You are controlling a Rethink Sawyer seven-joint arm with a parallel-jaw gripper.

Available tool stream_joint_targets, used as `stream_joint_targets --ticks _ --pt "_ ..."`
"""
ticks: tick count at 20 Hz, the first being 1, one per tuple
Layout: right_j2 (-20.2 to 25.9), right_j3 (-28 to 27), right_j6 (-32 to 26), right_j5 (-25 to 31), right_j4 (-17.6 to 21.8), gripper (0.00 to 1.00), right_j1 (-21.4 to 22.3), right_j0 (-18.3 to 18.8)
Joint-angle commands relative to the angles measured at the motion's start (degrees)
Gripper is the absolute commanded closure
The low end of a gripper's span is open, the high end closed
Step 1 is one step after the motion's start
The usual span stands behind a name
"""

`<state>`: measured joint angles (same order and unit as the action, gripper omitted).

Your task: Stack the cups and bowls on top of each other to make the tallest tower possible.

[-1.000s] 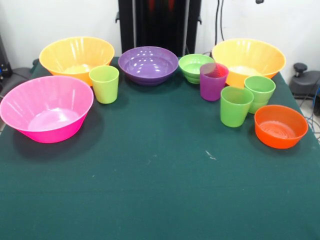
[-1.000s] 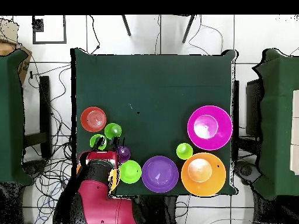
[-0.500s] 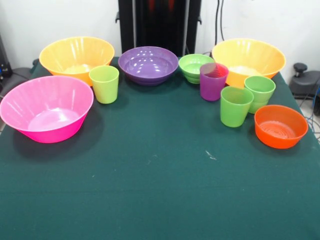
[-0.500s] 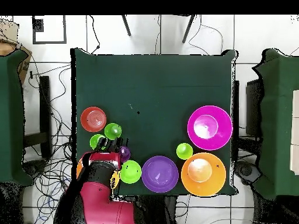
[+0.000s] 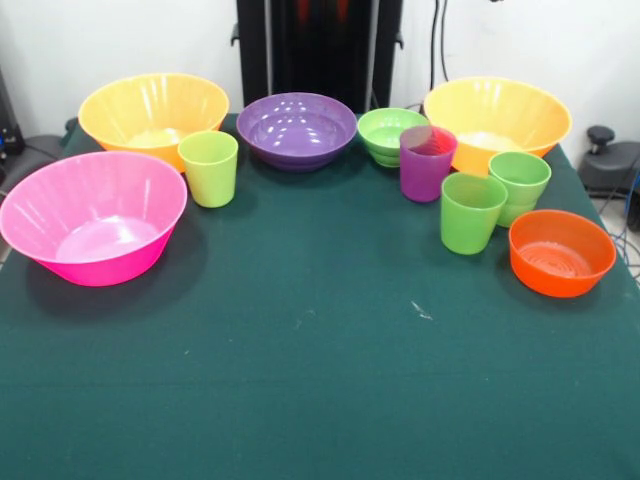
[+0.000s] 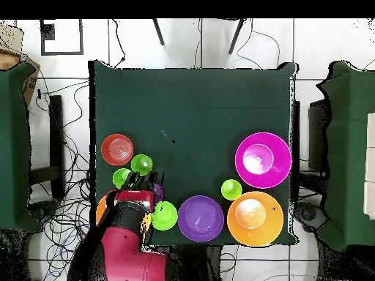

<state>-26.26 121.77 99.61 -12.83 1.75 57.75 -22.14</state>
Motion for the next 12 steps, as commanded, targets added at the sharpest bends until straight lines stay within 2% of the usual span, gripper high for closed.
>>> stream_joint_targets --ticks 1,5,12 --pt "-3.66 -0.11 4.14 -4.54 0.90 0.00 -7.70 -3.98" --pt "-4.78 0.44 5.55 -8.51 0.57 0.00 -8.98 -5.26" --pt "-5.39 2.80 8.51 -17.42 -1.57 0.00 -13.90 -6.01"
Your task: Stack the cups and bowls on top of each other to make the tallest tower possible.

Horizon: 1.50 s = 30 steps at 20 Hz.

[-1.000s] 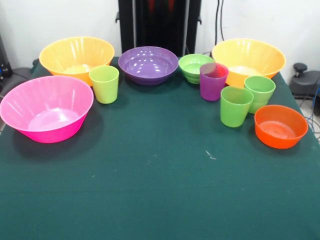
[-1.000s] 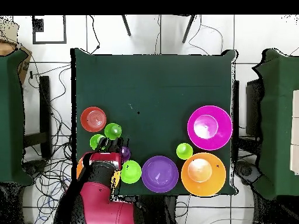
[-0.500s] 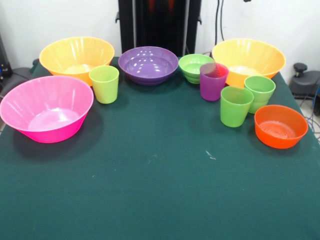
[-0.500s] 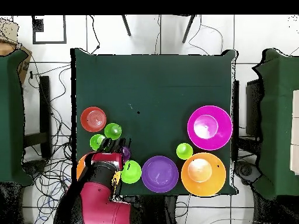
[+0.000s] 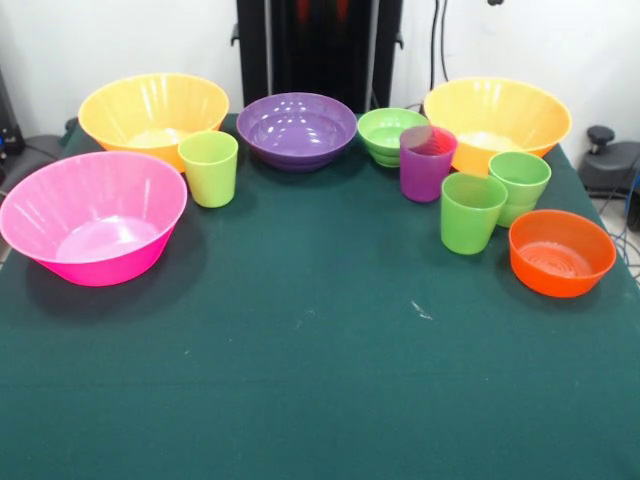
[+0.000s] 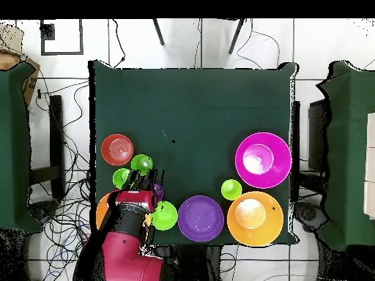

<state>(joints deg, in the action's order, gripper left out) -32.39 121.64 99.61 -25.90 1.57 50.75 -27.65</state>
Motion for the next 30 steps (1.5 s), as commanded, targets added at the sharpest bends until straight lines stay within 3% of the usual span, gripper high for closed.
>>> stream_joint_targets --ticks 1,6,12,14,16,18,20,25,30 --pt "0.86 3.31 9.10 -6.37 -1.84 0.00 -7.98 -0.46" --pt "0.07 4.12 8.76 -15.23 -3.74 0.00 -12.81 -1.48" --pt "4.39 5.16 12.53 -14.63 -1.65 0.00 -13.66 2.29" --pt "6.97 5.59 13.51 -8.05 -0.42 0.00 -10.79 4.38" --pt "12.03 6.62 13.33 7.20 0.92 0.00 -3.67 8.60" --pt "14.26 7.08 11.54 19.73 -1.00 0.00 0.99 10.09" --pt "18.06 8.62 12.37 23.74 -1.04 0.00 1.28 13.58" --pt "22.14 10.91 15.76 11.86 1.47 0.00 -8.03 17.90" --pt "22.76 10.04 16.56 7.14 2.93 0.00 -13.80 18.60"
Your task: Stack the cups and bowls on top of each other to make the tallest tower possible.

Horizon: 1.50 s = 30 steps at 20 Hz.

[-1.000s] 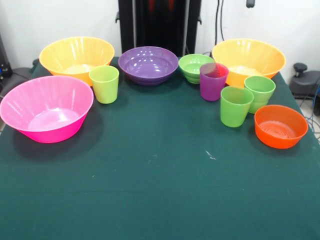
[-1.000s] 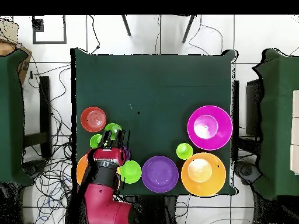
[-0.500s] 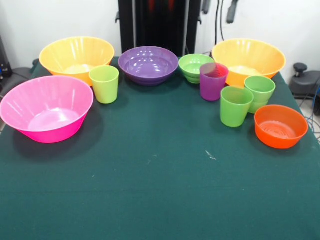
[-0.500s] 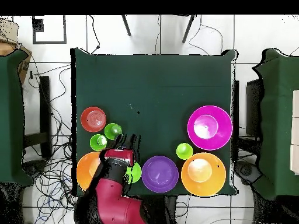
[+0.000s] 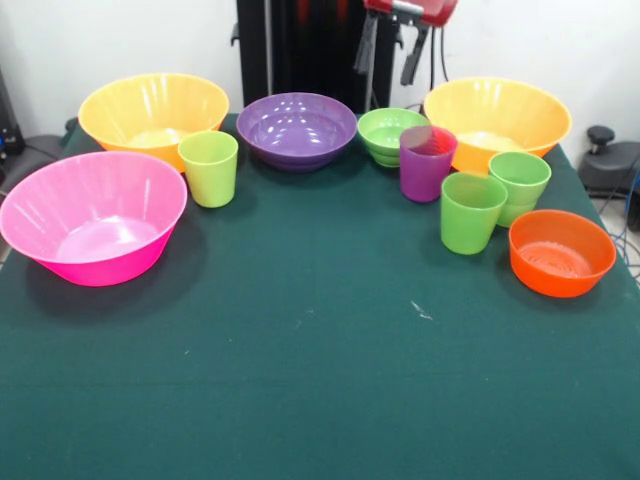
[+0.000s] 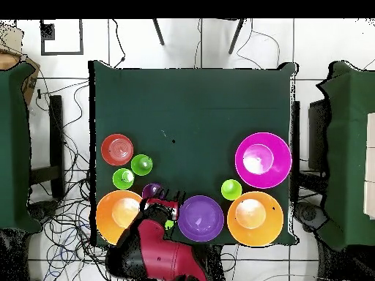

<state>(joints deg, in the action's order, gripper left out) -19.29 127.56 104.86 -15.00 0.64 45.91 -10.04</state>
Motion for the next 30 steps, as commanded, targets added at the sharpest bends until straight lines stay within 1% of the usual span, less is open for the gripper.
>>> stream_joint_targets --ticks 1,4,5,6,9,10,13,15,19,24,30 --pt "9.36 3.69 10.94 -3.66 4.12 0.00 -9.65 0.59" --pt "8.68 2.28 9.39 -2.61 4.95 0.00 -11.45 -0.42" --pt "8.79 1.68 8.75 -1.76 5.43 0.00 -11.95 -0.33" --pt "10.16 1.48 8.44 0.11 6.10 0.00 -12.06 0.97" --pt "19.25 2.52 9.12 5.68 9.24 0.00 -12.14 10.11" --pt "21.52 2.90 9.23 7.40 9.56 0.00 -12.17 12.36" --pt "26.32 3.94 9.19 11.80 9.31 0.00 -11.76 16.87" --pt "27.04 4.29 8.99 12.90 8.85 0.00 -11.04 17.38" --pt "28.60 4.92 9.69 11.95 8.23 0.00 -12.22 18.58" --pt "29.85 5.95 10.18 11.43 7.91 0.00 -12.42 19.46" --pt "31.71 7.54 9.89 14.71 6.66 0.00 -9.38 21.08"
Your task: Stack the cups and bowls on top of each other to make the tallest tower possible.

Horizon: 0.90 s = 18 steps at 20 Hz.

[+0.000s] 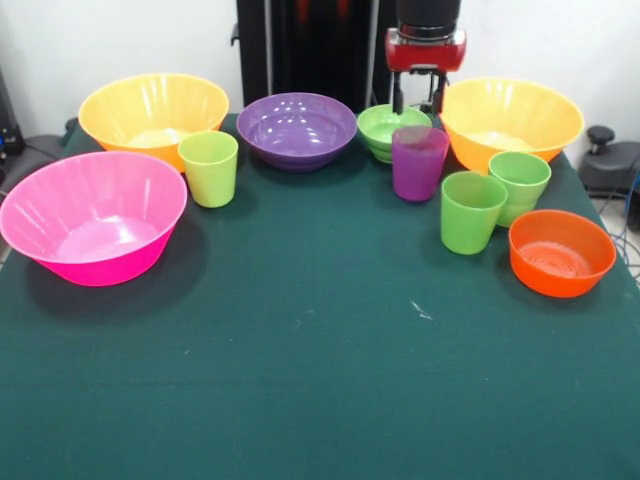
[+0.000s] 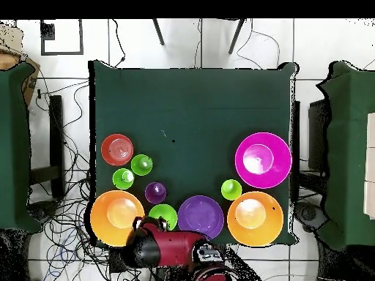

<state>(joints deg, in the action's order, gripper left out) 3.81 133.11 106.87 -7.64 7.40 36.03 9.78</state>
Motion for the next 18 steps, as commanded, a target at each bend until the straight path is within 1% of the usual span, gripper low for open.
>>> stream_joint_targets --ticks 1,4,6,9,15,18 --pt "8.81 1.89 7.50 7.65 0.07 0.00 0.55 1.75" --pt "9.44 1.56 6.36 8.55 0.59 0.00 0.71 3.19" --pt "9.61 0.96 5.21 8.66 1.56 0.00 -0.06 4.42" --pt "9.81 -0.22 4.28 9.13 1.99 0.00 -0.80 5.52" --pt "9.83 -0.54 4.18 8.54 2.63 0.00 -1.19 5.69" --pt "9.58 -1.62 3.55 8.38 3.36 0.00 -2.41 6.05"
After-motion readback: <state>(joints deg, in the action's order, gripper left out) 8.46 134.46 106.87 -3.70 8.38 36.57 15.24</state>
